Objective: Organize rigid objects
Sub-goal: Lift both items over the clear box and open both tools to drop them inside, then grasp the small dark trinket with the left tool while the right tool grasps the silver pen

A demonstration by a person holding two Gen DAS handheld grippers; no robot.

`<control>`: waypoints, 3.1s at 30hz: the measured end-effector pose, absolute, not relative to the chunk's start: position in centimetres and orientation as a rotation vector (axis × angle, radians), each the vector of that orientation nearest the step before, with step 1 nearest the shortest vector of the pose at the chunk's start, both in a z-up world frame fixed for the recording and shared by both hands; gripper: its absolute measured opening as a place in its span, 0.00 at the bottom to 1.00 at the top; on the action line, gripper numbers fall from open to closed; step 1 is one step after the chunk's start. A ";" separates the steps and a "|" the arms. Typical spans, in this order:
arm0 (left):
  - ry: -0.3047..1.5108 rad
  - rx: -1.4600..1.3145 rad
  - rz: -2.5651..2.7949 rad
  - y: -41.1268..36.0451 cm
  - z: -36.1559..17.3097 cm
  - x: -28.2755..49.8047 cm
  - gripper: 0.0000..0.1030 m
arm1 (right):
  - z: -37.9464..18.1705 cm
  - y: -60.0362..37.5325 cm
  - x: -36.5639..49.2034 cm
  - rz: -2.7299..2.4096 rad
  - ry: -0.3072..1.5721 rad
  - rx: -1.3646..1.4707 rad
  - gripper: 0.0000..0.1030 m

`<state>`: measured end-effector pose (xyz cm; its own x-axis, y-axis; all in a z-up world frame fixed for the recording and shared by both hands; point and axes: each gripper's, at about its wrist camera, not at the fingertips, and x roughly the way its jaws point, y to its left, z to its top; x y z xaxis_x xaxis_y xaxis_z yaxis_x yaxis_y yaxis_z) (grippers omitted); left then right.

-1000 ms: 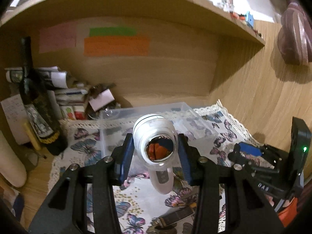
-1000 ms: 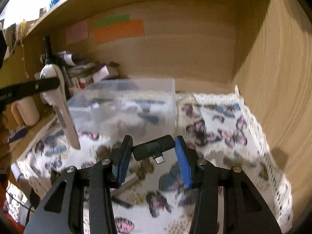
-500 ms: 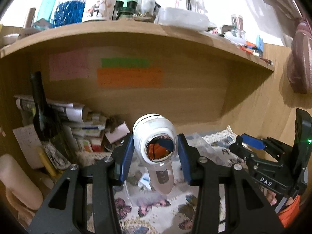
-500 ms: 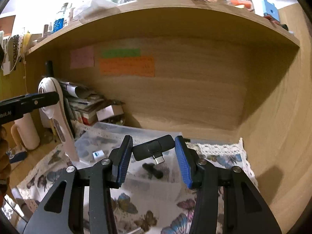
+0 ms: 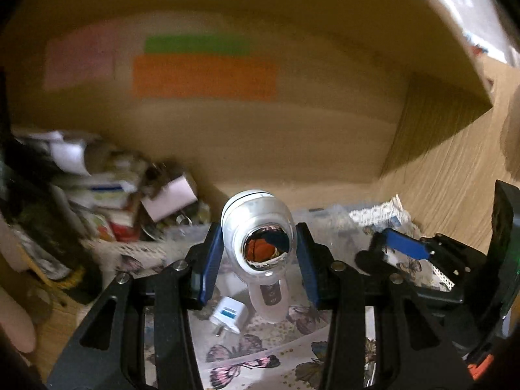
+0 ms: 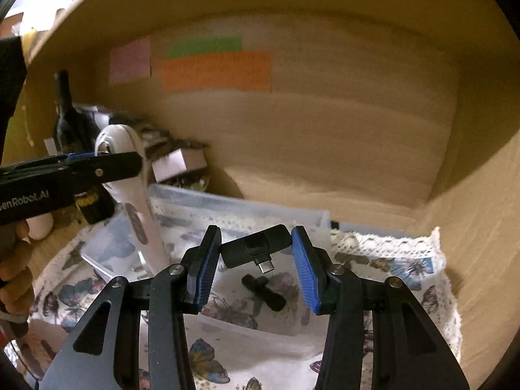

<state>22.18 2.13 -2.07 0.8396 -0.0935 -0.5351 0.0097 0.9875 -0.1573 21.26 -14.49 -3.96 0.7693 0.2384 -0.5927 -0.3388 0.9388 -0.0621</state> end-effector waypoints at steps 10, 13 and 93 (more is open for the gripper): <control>0.745 -0.243 -0.080 3.0 -5.6 26.1 0.43 | -8.1 -13.9 23.9 0.295 0.754 -0.188 0.40; 0.779 -0.225 -0.042 3.1 -6.4 26.8 0.44 | -8.5 -13.7 24.0 0.290 0.772 -0.197 0.40; 0.759 -0.121 -0.157 -0.9 -12.3 4.7 0.31 | -12.0 -18.8 6.9 0.231 0.751 -0.103 0.16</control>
<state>4.74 -0.93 -12.31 0.7147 -0.1850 -0.6745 0.0980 0.9813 -0.1654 6.88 -18.82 -11.95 0.7072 0.1705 -0.6862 -0.2442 0.9697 -0.0107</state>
